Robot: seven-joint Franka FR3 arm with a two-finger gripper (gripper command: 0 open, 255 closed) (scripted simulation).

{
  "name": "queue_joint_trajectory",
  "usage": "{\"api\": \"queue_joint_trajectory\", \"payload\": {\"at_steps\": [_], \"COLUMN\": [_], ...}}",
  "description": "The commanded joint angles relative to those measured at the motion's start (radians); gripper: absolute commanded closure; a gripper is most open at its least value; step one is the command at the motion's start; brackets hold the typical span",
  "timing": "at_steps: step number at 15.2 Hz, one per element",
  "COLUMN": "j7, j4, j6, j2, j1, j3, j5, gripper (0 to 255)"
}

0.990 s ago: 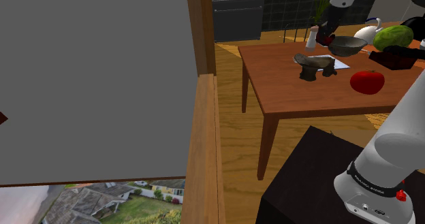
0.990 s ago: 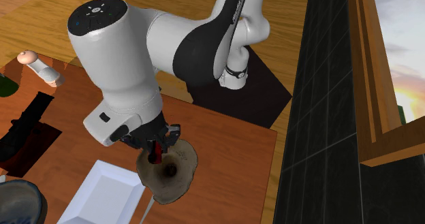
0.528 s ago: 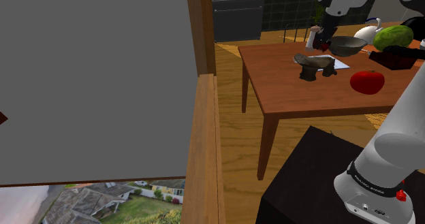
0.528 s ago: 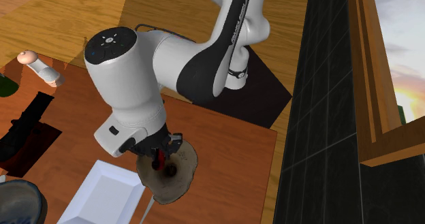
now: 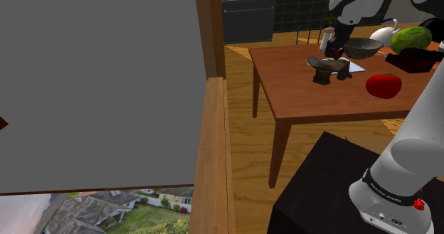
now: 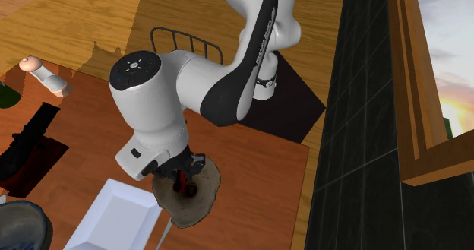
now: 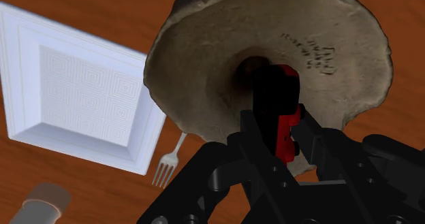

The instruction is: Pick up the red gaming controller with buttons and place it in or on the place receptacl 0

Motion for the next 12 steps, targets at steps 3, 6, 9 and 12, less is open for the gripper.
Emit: {"api": "queue_joint_trajectory", "payload": {"at_steps": [3, 6, 9, 12], "j7": [-0.001, -0.001, -0.001, 0.013], "j4": [-0.001, -0.001, -0.001, 0.013], "j6": [0.002, 0.002, 0.002, -0.026], "j2": [0.001, 0.001, 0.001, -0.020], "j1": [0.000, 0.000, 0.000, 0.003], "j3": [0.000, 0.000, 0.000, -0.001], "j5": [0.001, 0.001, 0.001, -0.019], "gripper": [255, 0, 0, 0]}}
